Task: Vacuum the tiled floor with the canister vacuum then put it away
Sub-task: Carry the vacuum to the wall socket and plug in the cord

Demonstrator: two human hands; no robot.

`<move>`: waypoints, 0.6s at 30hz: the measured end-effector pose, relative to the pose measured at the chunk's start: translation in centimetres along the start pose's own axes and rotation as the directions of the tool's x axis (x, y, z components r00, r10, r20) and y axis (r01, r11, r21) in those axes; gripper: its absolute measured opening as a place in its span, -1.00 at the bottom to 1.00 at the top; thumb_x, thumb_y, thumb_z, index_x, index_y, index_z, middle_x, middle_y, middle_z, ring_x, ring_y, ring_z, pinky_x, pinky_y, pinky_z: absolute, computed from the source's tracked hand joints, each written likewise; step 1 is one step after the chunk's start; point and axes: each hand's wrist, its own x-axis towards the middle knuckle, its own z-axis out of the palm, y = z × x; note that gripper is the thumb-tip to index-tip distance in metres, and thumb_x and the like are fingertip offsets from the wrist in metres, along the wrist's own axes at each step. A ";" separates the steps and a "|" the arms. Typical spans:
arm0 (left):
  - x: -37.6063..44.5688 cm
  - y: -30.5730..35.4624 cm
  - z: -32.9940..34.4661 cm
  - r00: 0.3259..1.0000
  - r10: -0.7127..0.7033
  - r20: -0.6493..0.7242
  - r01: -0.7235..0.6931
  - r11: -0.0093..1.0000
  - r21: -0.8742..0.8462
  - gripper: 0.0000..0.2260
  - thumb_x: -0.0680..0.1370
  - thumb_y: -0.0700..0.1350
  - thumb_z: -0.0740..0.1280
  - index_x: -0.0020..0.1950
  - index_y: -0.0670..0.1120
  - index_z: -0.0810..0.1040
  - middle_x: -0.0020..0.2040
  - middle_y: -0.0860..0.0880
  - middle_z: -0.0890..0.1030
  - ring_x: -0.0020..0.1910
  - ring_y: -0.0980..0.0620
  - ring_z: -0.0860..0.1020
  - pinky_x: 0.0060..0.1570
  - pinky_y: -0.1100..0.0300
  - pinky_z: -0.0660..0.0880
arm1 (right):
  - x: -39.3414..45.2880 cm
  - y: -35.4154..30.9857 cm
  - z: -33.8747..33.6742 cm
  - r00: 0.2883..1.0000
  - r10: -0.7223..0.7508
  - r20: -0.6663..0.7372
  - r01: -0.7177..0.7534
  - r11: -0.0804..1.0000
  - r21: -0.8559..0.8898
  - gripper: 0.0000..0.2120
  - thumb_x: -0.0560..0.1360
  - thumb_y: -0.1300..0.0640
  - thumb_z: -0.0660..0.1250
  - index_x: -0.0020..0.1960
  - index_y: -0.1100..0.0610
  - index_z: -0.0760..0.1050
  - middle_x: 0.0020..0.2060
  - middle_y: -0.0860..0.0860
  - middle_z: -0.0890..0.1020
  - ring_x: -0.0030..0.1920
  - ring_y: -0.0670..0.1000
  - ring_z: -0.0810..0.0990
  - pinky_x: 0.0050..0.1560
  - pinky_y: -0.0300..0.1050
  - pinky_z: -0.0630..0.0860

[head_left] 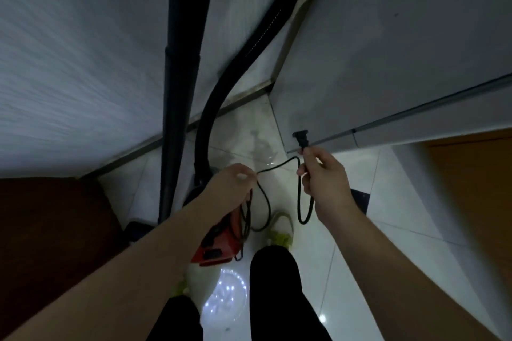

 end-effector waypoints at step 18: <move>0.0 10.4 -7.0 0.563 0.786 -0.256 -0.521 0.578 0.627 -0.77 0.59 -0.11 0.19 0.18 -0.10 0.55 0.01 -0.04 0.56 -0.09 0.05 0.55 -0.12 0.13 0.53 | 8.6 -2.8 5.4 0.987 -0.075 0.141 0.078 0.997 -0.020 -0.83 0.63 0.11 0.20 -0.03 0.08 0.56 -0.36 -0.02 0.56 -0.44 -0.07 0.41 -0.42 -0.21 0.32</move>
